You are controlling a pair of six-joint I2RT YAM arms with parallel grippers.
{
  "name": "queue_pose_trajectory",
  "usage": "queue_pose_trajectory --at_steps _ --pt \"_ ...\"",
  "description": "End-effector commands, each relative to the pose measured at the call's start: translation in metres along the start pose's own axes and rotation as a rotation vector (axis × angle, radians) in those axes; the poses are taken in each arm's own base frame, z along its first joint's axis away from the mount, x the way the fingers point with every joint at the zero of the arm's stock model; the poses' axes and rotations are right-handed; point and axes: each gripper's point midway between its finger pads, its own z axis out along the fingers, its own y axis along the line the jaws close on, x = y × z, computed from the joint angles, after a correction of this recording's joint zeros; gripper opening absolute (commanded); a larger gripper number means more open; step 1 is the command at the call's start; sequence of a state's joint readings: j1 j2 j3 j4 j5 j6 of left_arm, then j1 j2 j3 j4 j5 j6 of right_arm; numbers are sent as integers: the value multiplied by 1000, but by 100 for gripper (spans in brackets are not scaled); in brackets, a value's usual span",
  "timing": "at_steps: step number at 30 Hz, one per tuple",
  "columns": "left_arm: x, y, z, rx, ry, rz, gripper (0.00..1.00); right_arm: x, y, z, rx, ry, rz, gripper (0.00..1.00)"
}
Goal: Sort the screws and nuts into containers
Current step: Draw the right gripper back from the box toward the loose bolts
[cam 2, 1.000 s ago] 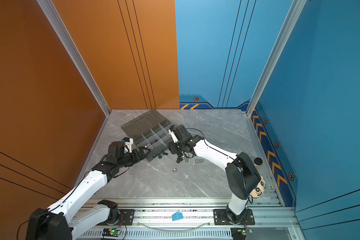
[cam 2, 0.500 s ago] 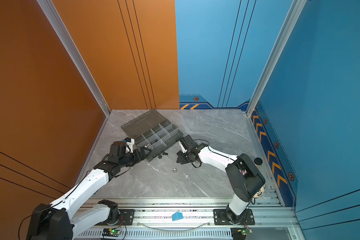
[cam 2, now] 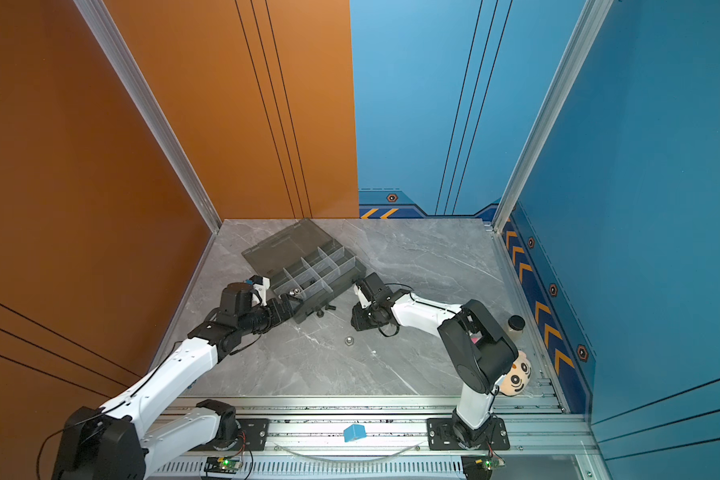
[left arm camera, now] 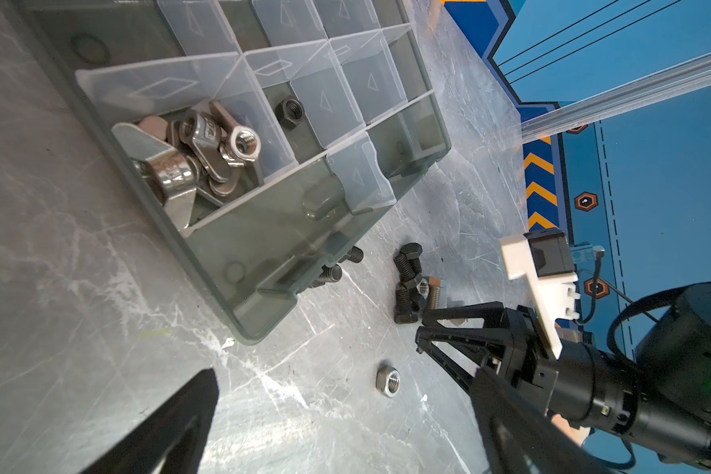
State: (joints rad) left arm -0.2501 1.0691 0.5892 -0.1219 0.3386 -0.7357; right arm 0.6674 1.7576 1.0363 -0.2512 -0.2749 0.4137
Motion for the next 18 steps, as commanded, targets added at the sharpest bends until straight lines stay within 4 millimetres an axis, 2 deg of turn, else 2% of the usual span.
queue_pose_trajectory --at_steps 1,13,18 --pt "-3 -6 0 13 -4 1 98 3 2 8 -32 11 25 42" --pt "-2 -6 1 12 -2 5 98 4 8 30 -70 32 55 42" --pt "-2 -6 2 13 -1 3 98 -7 27 41 -149 25 65 42"
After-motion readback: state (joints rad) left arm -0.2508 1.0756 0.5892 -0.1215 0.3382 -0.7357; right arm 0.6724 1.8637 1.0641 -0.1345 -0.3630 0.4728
